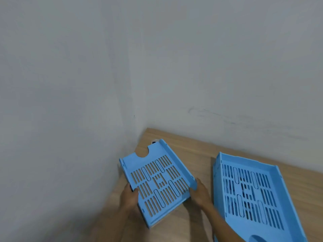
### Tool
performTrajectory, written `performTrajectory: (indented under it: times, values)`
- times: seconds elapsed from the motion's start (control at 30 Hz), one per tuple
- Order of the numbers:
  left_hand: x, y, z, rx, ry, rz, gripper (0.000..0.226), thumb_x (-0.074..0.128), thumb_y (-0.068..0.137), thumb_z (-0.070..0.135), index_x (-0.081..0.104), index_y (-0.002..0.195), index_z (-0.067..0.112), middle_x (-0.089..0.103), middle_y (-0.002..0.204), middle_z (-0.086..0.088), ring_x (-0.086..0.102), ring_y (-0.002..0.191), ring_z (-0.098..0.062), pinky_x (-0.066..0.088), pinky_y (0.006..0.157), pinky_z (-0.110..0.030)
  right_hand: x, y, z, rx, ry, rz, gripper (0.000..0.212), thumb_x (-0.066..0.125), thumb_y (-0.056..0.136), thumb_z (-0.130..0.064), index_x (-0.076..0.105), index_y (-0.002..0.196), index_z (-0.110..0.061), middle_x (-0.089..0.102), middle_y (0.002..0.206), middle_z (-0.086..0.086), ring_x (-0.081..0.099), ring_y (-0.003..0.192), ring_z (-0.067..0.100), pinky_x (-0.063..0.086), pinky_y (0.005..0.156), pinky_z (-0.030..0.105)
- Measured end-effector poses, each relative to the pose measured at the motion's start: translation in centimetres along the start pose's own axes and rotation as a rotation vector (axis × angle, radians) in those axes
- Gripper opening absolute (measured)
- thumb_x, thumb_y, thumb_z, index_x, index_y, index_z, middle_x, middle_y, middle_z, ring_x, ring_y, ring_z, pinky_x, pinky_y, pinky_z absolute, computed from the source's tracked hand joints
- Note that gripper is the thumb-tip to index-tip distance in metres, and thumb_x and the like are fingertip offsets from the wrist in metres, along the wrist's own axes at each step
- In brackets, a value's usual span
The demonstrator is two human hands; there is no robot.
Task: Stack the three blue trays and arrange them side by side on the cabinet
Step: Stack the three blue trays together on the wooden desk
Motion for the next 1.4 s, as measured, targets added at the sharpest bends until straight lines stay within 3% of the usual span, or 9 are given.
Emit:
performTrajectory:
  times: [0.07,0.23,0.4,0.57,0.7,0.87,1.03,1.2,1.4]
  values:
    - [0.5,0.5,0.0,-0.021,0.004,0.054,0.02,0.052,0.095,0.008,0.059,0.11,0.018,0.07,0.109,-0.009,0.068,0.099,-0.03,0.055,0.091,-0.045,0.5,0.2,0.3,-0.007,0.064,0.025,0.024,0.054,0.093,-0.006,0.052,0.115,-0.014,0.061,0.1,-0.002,0.06,0.095,0.018,0.044,0.07,0.017]
    - [0.9,0.5,0.7,-0.02,0.0,0.121,0.032,0.052,0.089,0.0,0.062,0.117,0.009,0.07,0.109,-0.011,0.067,0.091,-0.028,0.056,0.084,-0.04,1.8,1.2,2.0,0.133,0.166,0.074,0.033,0.046,0.093,-0.001,0.051,0.121,-0.017,0.062,0.096,0.002,0.057,0.075,0.01,0.045,0.062,0.02]
    - [0.4,0.2,1.3,-0.02,-0.013,0.141,0.026,0.052,0.09,0.0,0.066,0.108,0.012,0.072,0.101,-0.007,0.068,0.082,-0.023,0.057,0.079,-0.036,1.8,1.9,2.0,0.144,0.176,0.089,0.033,0.042,0.089,0.005,0.058,0.114,-0.012,0.066,0.1,0.008,0.06,0.086,0.023,0.048,0.075,0.03]
    - [-0.6,-0.3,3.4,-0.019,-0.029,0.172,0.028,0.054,0.09,0.01,0.063,0.08,0.035,0.073,0.085,0.004,0.072,0.071,-0.018,0.062,0.075,-0.043,0.3,2.7,0.5,0.092,0.234,0.124,0.032,0.044,0.088,0.005,0.06,0.108,-0.013,0.067,0.1,0.009,0.066,0.091,0.029,0.056,0.083,0.039]
    - [-1.3,-1.4,7.1,-0.013,-0.063,0.252,0.022,0.053,0.091,0.008,0.067,0.086,0.023,0.064,0.066,0.009,0.065,0.057,-0.015,0.06,0.067,-0.036,0.0,2.8,-0.3,0.135,0.398,0.164,0.056,0.055,0.089,-0.016,0.039,0.143,-0.021,0.063,0.123,0.007,0.065,0.104,0.031,0.055,0.089,0.045]
    - [-0.8,-3.0,10.8,0.052,-0.154,0.256,0.02,0.049,0.094,0.001,0.067,0.095,0.009,0.067,0.082,-0.006,0.061,0.055,-0.015,0.042,0.046,-0.02,1.6,0.6,-2.1,0.172,0.724,0.122,0.073,0.065,0.085,-0.032,0.022,0.144,-0.037,0.067,0.12,0.009,0.069,0.097,0.031,0.056,0.085,0.056]
    - [0.4,-5.0,13.7,0.119,-0.087,0.264,0.021,0.064,0.086,0.013,0.072,0.102,0.003,0.074,0.105,-0.018,0.07,0.095,-0.034,0.052,0.079,-0.036,-0.8,-0.1,-4.4,0.127,0.937,0.063,0.065,0.06,0.084,-0.02,0.032,0.142,-0.03,0.072,0.108,0.011,0.074,0.087,0.031,0.06,0.061,0.045]
    - [1.3,-6.9,15.9,0.247,0.201,0.262,0.051,0.071,0.079,0.038,0.053,0.118,0.011,0.066,0.117,-0.019,0.063,0.107,-0.038,0.049,0.085,-0.042,-9.3,-0.7,-3.1,0.103,0.793,0.184,0.074,0.059,0.093,-0.024,0.016,0.152,-0.037,0.059,0.132,0.014,0.067,0.099,0.037,0.057,0.081,0.055]
    - [4.5,-7.2,21.0,0.609,0.367,0.087,0.063,0.062,0.085,0.045,0.044,0.138,0.016,0.05,0.143,-0.011,0.048,0.131,-0.029,0.042,0.105,-0.044,-19.5,-2.4,3.0,0.065,0.633,0.165,0.064,0.061,0.089,-0.028,0.033,0.147,-0.037,0.06,0.134,0.014,0.065,0.109,0.037,0.056,0.082,0.057]
Point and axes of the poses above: each hand's wrist, its own y-axis towards the middle knuckle, its own x-axis out of the palm, z = x × y, the point moved 1 cm from there along y, towards the middle knuckle
